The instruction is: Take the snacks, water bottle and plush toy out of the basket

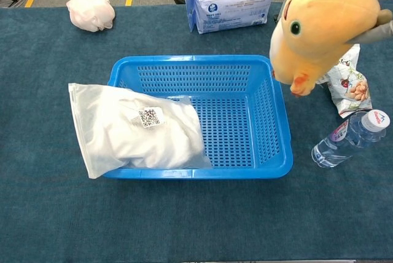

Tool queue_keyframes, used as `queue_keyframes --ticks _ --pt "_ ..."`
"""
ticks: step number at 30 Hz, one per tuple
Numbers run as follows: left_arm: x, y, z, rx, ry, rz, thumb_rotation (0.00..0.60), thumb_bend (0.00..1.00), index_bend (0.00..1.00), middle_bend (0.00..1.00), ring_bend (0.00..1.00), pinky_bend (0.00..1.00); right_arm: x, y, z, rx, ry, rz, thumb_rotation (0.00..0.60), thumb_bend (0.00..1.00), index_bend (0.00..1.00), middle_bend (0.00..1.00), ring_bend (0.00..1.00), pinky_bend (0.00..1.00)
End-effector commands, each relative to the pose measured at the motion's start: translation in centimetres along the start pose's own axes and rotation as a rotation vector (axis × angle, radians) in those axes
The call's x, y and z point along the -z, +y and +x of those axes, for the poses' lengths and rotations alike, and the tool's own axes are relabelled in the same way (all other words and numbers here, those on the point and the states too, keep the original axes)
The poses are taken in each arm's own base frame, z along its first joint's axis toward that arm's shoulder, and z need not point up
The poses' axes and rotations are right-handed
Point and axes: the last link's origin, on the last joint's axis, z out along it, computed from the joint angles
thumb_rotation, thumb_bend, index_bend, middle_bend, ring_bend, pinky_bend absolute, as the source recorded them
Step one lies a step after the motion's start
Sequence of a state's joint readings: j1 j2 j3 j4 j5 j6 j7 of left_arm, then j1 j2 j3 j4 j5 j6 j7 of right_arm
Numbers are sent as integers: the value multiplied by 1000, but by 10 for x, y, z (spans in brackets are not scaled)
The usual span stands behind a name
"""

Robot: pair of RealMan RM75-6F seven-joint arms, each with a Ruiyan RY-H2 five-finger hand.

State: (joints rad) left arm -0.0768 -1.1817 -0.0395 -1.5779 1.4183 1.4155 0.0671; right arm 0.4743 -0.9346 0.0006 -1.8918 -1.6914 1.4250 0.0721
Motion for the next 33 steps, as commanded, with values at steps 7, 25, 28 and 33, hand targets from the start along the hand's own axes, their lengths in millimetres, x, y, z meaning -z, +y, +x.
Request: queue_keyframes --ticks 7,25,28,33 --pt "0 2 0 -4 -3 2 600 252 439 377 330 522 48 18 -5 166 -116 -218 600 0 436 441 402 548" --pt "-5 7 4 2 10 -21 600 253 439 377 330 522 67 24 8 219 -66 -310 600 0 96 142 196 469" --pt "-9 11 9 17 23 -39 600 252 439 377 330 523 68 27 8 284 -5 -341 600 0 118 199 195 469" --pt "-17 19 18 30 32 -87 600 252 439 378 330 524 77 34 0 420 16 -410 600 0 199 257 195 469"
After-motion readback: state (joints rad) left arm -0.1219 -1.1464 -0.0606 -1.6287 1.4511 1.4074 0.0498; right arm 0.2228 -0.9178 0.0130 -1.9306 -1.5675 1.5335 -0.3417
